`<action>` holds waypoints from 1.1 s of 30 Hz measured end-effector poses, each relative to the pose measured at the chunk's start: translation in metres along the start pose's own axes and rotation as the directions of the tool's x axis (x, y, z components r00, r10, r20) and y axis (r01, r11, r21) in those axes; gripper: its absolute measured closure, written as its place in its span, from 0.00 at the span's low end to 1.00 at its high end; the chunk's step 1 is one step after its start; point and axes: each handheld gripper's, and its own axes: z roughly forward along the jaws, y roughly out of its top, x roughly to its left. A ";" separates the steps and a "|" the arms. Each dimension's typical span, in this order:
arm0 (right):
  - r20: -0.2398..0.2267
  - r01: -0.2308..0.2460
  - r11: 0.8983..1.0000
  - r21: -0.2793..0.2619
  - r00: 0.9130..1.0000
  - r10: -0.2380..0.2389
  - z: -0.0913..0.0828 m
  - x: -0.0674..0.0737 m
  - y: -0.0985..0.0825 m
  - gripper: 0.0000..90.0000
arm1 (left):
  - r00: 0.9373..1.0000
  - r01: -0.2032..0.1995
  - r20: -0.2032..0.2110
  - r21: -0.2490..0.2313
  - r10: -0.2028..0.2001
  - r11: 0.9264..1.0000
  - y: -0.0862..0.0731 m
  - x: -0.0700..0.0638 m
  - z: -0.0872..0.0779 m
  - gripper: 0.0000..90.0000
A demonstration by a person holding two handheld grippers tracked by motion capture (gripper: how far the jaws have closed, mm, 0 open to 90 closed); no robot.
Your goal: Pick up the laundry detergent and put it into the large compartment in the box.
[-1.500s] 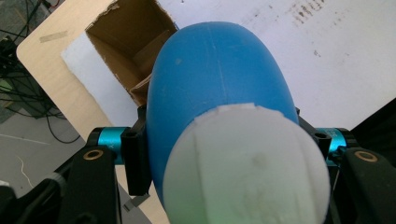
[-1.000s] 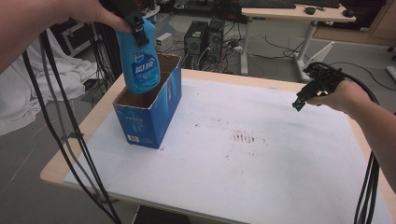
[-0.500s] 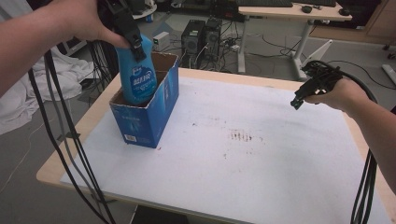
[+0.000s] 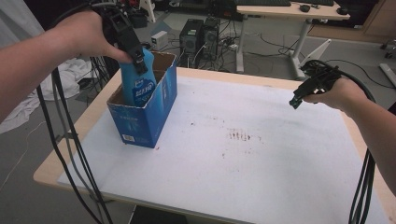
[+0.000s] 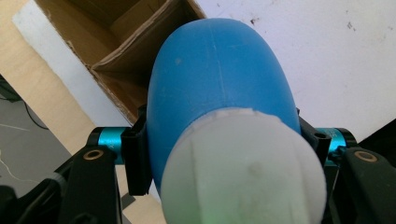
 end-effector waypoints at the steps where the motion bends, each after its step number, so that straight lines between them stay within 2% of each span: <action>1: 0.000 0.003 1.000 -0.001 1.000 -0.003 0.000 0.000 0.000 0.15 | 1.000 0.003 0.001 -0.001 -0.003 1.000 0.000 0.000 0.002 0.41; 20: 0.003 0.003 1.000 0.004 1.000 -0.003 0.001 0.001 0.001 0.15 | 1.000 0.010 0.021 0.042 -0.011 0.999 -0.010 0.002 0.037 0.41; 33: -0.001 0.010 1.000 0.004 1.000 -0.010 0.002 0.001 0.001 0.15 | 1.000 0.009 0.027 0.053 -0.010 0.999 -0.013 0.003 0.053 0.41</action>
